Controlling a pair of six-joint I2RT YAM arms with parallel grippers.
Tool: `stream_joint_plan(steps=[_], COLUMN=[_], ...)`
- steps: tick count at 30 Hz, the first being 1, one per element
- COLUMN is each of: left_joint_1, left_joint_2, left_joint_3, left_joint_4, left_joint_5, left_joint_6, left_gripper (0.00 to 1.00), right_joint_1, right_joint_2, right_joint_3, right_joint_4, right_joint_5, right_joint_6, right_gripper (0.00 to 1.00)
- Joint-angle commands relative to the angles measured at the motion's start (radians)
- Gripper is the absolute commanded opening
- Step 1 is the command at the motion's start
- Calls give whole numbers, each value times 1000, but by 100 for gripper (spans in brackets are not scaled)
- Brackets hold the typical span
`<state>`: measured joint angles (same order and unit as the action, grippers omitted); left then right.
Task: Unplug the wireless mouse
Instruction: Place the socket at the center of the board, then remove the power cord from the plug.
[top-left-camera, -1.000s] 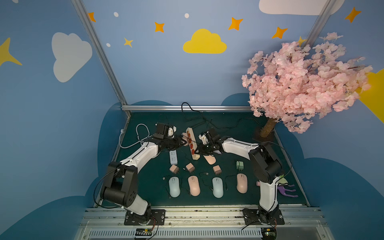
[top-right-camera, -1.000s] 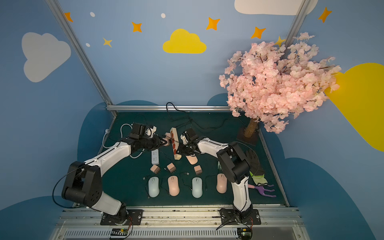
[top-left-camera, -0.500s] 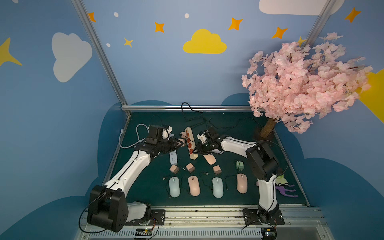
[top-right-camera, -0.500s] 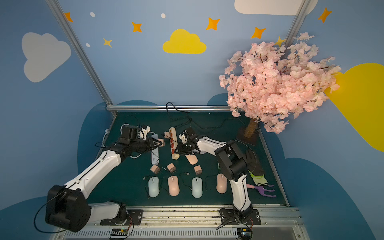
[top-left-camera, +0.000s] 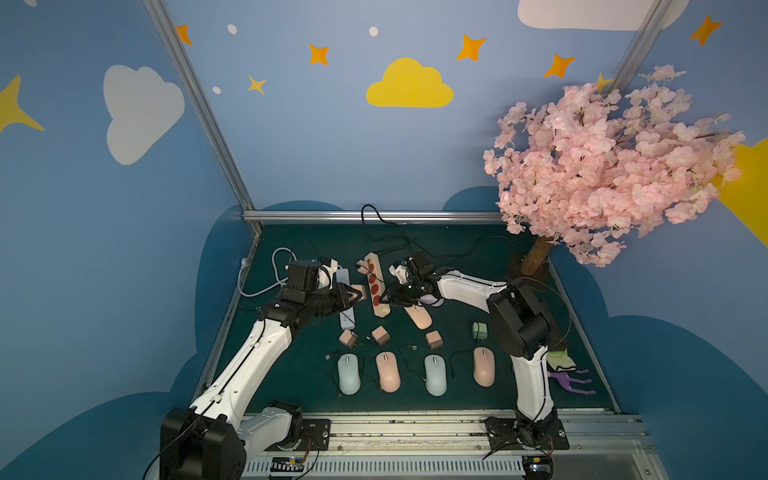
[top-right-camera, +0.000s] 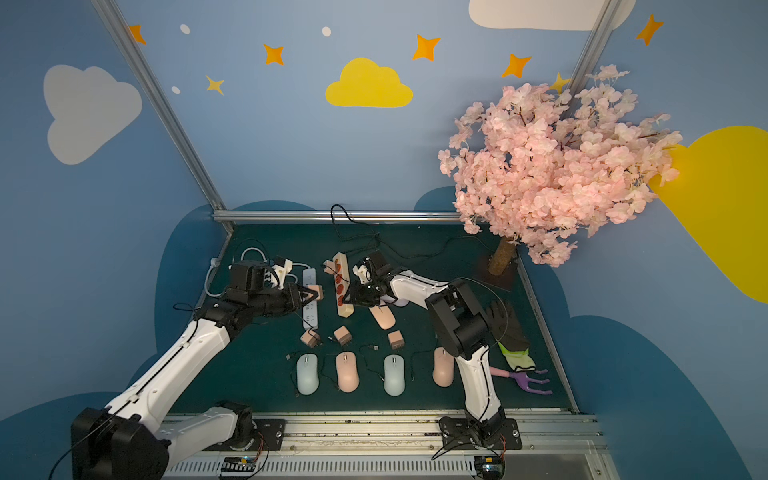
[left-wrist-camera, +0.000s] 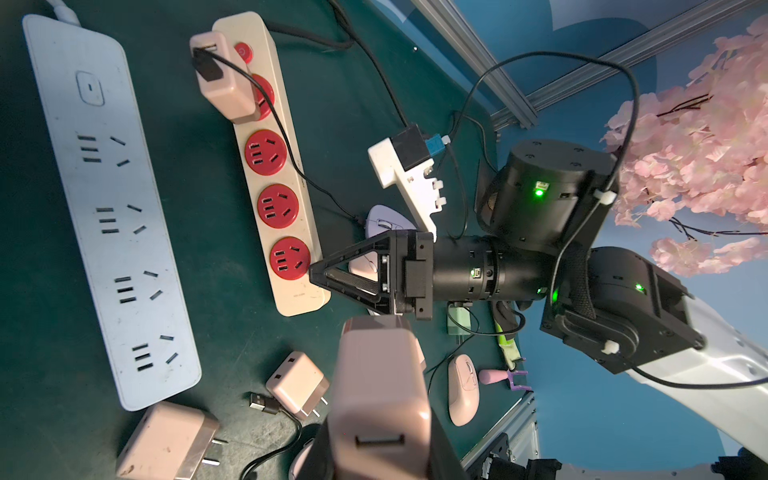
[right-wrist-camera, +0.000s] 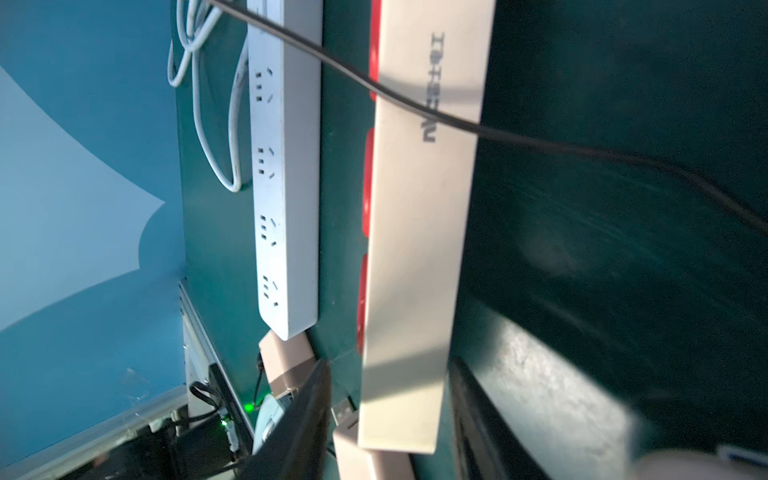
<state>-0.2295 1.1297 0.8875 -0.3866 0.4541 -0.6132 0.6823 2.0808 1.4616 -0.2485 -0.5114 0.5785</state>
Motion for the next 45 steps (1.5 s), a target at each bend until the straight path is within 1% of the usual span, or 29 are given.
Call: stream_joint_plan(steps=[1, 2, 3, 10, 15, 17, 21, 24, 25, 27, 30, 31, 33, 35, 37, 40, 45], left_joint_1=[-3, -6, -12, -99, -167, -200, -253, -288, -299, -315, -332, -335, -338, -341, -344, -346, -353], left_joint_2=[-30, -35, -39, -53, -34, -14, 39, 76, 85, 102, 119, 125, 135, 145, 146, 147, 145], left_joint_3=[-3, -1, -3, 2, 13, 34, 90, 134, 145, 164, 188, 198, 222, 248, 265, 275, 275], left_joint_4=[-12, -17, -21, -26, 18, 19, 1, -15, -15, -18, -19, -24, -40, -65, -81, -91, -87], left_joint_5=[18, 15, 12, -21, -6, 13, 57, 76, 82, 86, 95, 102, 121, 136, 143, 161, 189], left_joint_6=[12, 15, 16, 31, 24, 35, 71, 90, 92, 92, 92, 93, 101, 118, 129, 138, 142], left_gripper=[4, 4, 4, 4, 4, 4, 4, 4, 4, 4, 4, 4, 4, 4, 4, 4, 4], right_joint_1=[-4, -6, -7, -13, -11, -6, -7, -9, -12, -12, -12, -10, -7, 4, 15, 28, 61], right_joint_2=[-117, -140, -163, -336, -570, -691, -877, -998, -1041, -1117, -1186, -1196, -1201, -1187, -1171, -1147, -1063], right_joint_3=[-26, -38, -50, -171, -334, -388, -447, -531, -563, -595, -612, -611, -611, -597, -583, -571, -508], right_joint_4=[-31, -41, -53, -139, -88, -91, -108, -14, 14, 25, 31, 27, 17, -5, -14, 16, 18], right_joint_5=[38, 56, 77, 253, 338, 395, 509, 586, 573, 475, 414, 381, 284, 201, 144, 128, 148], right_joint_6=[-52, -63, -74, -163, -218, -255, -268, -359, -404, -545, -653, -694, -797, -892, -980, -1045, -1124], right_gripper=[56, 58, 59, 59, 60, 61, 63, 67, 67, 76, 77, 77, 81, 82, 81, 83, 83])
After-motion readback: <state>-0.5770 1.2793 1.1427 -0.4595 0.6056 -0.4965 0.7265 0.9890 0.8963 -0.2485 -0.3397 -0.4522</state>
